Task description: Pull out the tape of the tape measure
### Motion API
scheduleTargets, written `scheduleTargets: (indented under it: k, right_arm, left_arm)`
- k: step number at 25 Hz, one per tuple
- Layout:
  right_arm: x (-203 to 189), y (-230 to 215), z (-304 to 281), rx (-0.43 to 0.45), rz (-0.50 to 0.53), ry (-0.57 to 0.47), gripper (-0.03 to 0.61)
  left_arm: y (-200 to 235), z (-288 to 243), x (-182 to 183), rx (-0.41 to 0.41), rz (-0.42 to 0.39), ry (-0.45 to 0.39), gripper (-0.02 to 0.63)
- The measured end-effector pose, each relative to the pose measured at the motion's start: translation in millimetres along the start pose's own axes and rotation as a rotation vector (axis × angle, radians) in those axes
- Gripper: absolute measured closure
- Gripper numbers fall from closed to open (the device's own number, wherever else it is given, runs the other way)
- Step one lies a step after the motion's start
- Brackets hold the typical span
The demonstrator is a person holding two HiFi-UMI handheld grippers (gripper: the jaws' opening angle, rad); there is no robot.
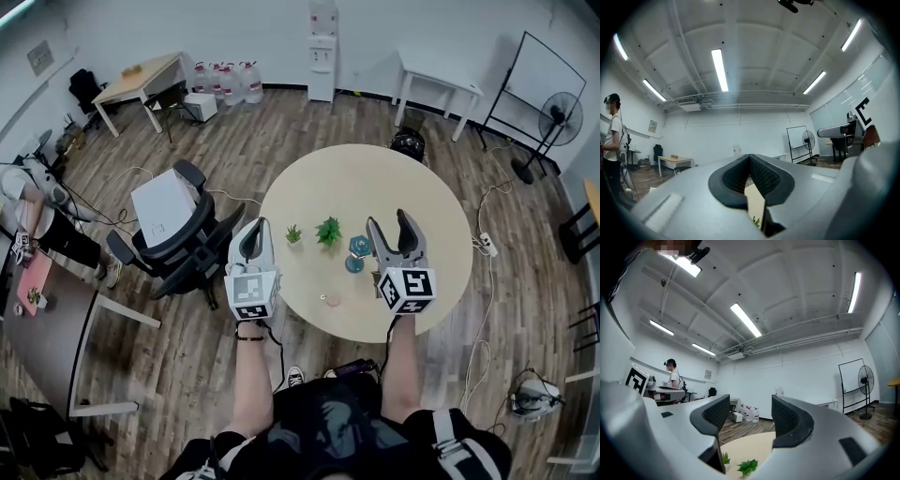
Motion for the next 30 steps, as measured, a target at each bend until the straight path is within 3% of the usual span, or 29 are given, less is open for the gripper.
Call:
scheduleTargets:
  k: [6,11,18,24,30]
  right_arm:
    - [-10,-2,-7,0.007,-0.004,0.038,0.295]
    - [-50,3,-25,0.049,0.004,0.183,0.304]
    - [-152,28,-48,0.193,-0.023,0.477,0.308]
    - [-258,54,-44,0.33,-0.018,0.808,0.308]
    - [-352,72,-28,0.368,-0.008,1.123,0.27]
  left_arm:
    - [-1,-4,-5,-0.004,0.008,0.006,0.612]
    - [1,-7,-8,-0.001,0.011,0.018,0.612]
    - [8,-7,-11,0.003,0.008,0.029,0.612]
    - [12,-5,-11,0.015,0.002,0.034,0.612]
    - [13,-2,-8,0.013,-0.027,0.039,0.612]
Point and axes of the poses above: the fingertips, and each gripper's own axes: z backward along the fingers, y to its left, x out of its top, the point moved 8 cm from there along z, backward along the fingers, and after that the axes turned 6 degrees about y, right-handed, at the moved point
